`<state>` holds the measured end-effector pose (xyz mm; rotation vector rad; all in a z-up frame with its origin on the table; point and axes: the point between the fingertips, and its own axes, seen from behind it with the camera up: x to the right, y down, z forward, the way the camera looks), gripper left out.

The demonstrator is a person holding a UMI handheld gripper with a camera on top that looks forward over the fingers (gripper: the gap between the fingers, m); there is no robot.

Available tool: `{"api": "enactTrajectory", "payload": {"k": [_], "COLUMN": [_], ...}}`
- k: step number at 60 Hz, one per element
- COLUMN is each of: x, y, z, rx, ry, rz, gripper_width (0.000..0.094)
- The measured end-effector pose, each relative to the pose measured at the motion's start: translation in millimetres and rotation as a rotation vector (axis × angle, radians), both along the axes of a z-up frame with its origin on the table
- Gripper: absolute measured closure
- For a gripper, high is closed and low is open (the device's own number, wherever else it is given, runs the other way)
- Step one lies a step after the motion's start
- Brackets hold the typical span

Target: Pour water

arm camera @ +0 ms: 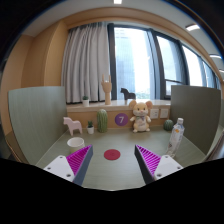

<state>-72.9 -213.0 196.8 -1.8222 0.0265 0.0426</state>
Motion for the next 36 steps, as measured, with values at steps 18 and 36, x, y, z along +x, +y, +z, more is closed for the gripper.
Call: {"api": "enactTrajectory", "payload": {"k": [18, 36], "x": [117.2, 265.2], "y": [17.1, 52.3], "z": [-45.9, -66.9], "rx": [0.102, 0.12], "ry": [-0.042, -0.009], "rz": [-0.092, -0.221], "gripper_width": [0.008, 0.009]}}
